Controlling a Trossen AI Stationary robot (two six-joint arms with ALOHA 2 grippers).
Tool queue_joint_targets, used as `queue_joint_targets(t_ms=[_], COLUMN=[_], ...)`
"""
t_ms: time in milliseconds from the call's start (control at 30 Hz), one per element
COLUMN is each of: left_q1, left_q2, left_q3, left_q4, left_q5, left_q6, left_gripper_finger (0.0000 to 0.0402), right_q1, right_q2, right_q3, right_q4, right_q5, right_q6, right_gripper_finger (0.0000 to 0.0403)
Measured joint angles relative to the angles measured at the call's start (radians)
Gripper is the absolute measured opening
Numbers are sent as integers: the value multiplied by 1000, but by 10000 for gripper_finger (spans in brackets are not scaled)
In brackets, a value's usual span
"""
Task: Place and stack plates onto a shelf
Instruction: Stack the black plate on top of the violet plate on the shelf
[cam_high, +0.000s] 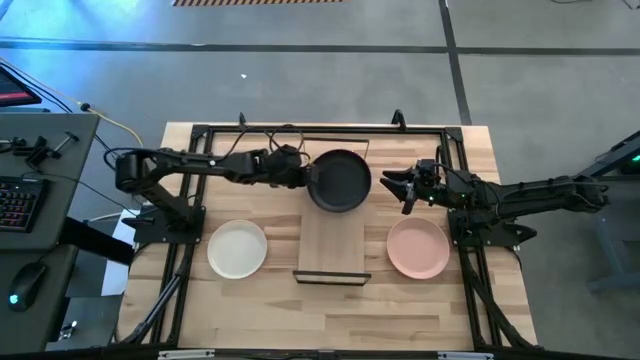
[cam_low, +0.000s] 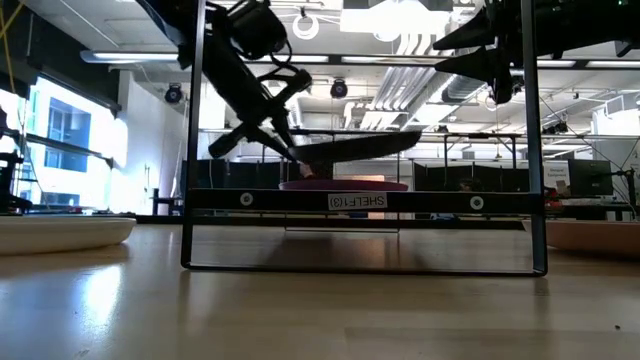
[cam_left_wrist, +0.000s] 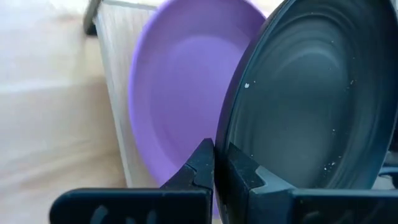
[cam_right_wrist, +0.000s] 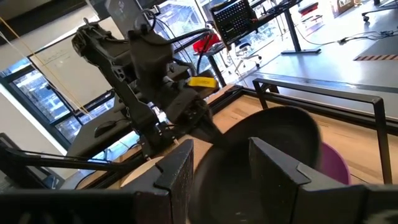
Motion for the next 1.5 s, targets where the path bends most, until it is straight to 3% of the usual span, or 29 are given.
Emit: queue_joint_targets(t_ms=[1333,1500], left_q1=[27,19], left_q2=[28,27], left_q3=[15,15], left_q4=[-30,-23], left_q5=[-53,-53], left_q6=[45,69], left_gripper_finger=[15,33], right_q1=[0,0], right_q2=[0,0], right_q3=[0,0], right_q4=[-6,-7], right_q5=[-15,-18], right_q6=[31,28], right_gripper_finger=[138,138])
